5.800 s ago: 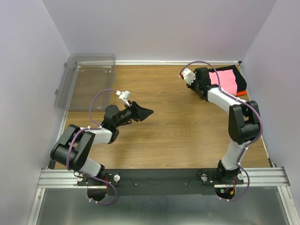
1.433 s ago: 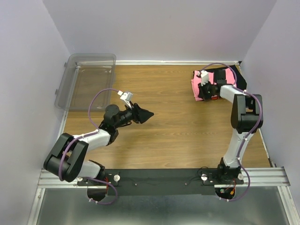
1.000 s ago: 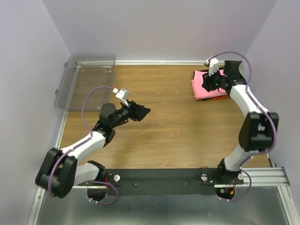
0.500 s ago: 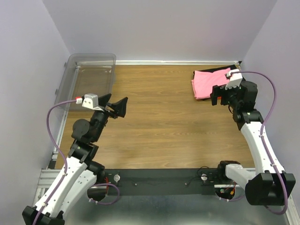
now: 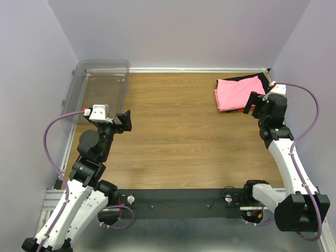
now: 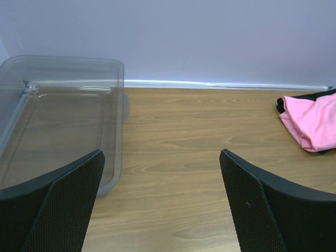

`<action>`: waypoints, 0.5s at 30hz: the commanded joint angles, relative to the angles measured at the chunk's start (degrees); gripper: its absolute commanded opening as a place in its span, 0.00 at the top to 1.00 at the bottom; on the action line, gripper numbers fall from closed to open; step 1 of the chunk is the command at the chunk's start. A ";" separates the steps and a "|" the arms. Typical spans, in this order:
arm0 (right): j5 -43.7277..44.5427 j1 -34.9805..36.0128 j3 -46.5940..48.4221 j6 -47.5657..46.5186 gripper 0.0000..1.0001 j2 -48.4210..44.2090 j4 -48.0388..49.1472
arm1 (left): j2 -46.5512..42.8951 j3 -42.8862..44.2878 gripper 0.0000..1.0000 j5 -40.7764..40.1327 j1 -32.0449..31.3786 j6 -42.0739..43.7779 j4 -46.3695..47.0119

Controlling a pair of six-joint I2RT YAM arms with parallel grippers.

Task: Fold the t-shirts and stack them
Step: Reset both grippers

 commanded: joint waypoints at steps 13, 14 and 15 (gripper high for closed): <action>4.84 -0.22 -2.30 0.86 0.00 -0.56 2.53 | 0.56 -0.48 0.02 -0.62 0.28 1.34 -0.64; 4.66 -0.22 -2.39 0.51 0.00 -0.47 2.61 | 0.65 -0.39 0.02 -0.53 0.28 1.17 -0.55; 4.84 -0.22 -2.57 0.33 0.00 -0.47 2.79 | 0.65 -0.48 0.02 -0.53 0.28 1.08 -0.47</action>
